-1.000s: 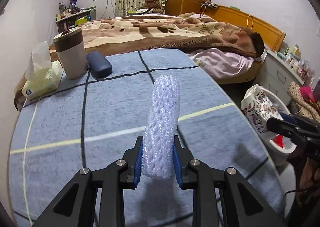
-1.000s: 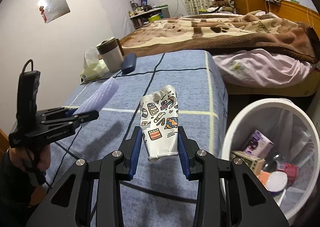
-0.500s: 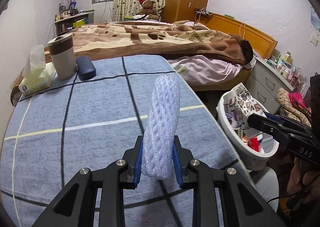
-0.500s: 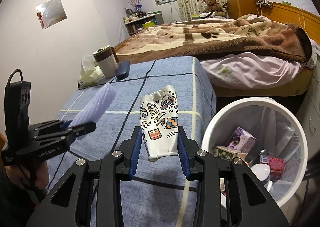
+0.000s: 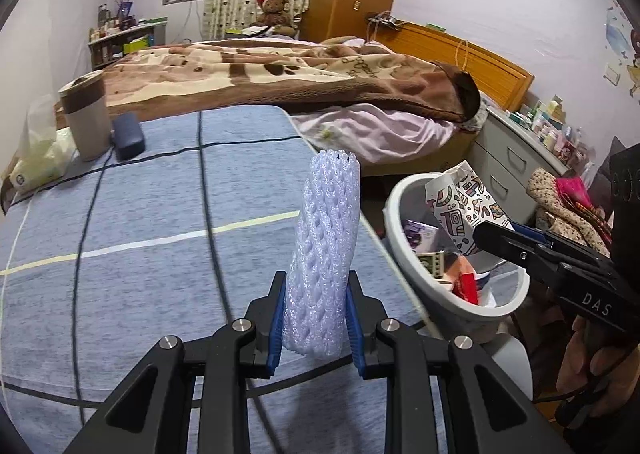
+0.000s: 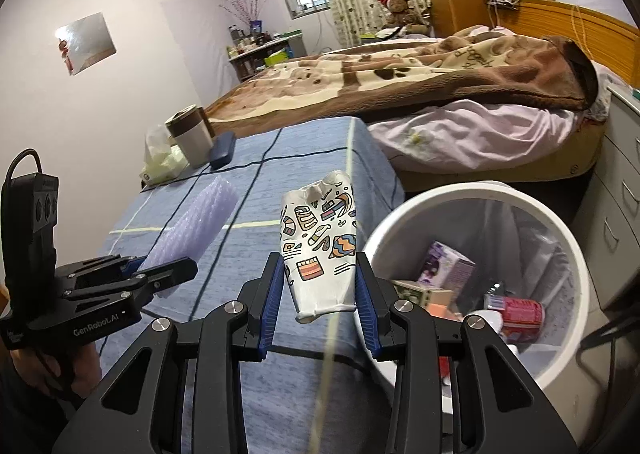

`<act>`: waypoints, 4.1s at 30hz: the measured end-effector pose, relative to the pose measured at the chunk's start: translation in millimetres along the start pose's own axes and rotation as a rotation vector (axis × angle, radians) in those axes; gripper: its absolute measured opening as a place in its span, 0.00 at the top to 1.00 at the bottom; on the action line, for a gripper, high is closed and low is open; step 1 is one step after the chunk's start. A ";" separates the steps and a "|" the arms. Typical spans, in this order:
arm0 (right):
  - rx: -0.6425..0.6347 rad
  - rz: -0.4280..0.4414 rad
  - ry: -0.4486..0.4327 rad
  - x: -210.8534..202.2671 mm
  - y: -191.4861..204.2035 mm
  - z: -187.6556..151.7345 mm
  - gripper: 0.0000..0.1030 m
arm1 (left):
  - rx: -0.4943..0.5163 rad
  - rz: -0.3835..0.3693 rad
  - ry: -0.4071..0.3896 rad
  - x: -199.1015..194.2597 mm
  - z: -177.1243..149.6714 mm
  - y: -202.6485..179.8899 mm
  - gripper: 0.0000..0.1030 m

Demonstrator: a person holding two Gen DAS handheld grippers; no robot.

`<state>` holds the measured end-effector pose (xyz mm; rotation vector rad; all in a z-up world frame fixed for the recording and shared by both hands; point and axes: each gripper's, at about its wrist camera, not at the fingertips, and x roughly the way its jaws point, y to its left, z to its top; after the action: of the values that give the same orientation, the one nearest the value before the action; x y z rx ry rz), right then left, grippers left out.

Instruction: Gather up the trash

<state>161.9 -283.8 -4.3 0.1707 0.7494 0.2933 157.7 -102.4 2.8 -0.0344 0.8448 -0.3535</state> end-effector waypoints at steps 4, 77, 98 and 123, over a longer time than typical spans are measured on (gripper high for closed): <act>0.025 -0.025 -0.007 -5.2 -12.1 -2.0 0.65 | 0.026 -0.030 0.009 9.0 3.0 -19.4 0.74; 0.073 -0.170 -0.024 -50.5 -34.3 -27.1 0.45 | 0.094 -0.085 -0.005 8.8 -10.6 -88.1 0.52; -0.037 -0.137 -0.021 -71.8 13.9 -54.4 0.45 | 0.017 0.062 -0.082 -64.7 -62.9 -49.8 0.52; -0.054 -0.123 -0.024 -73.0 21.7 -56.9 0.45 | 0.002 0.099 -0.092 -77.4 -71.7 -47.9 0.52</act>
<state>67.6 -284.0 7.3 0.0765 0.7244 0.1941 43.6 -114.9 19.2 -0.0072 0.7520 -0.2578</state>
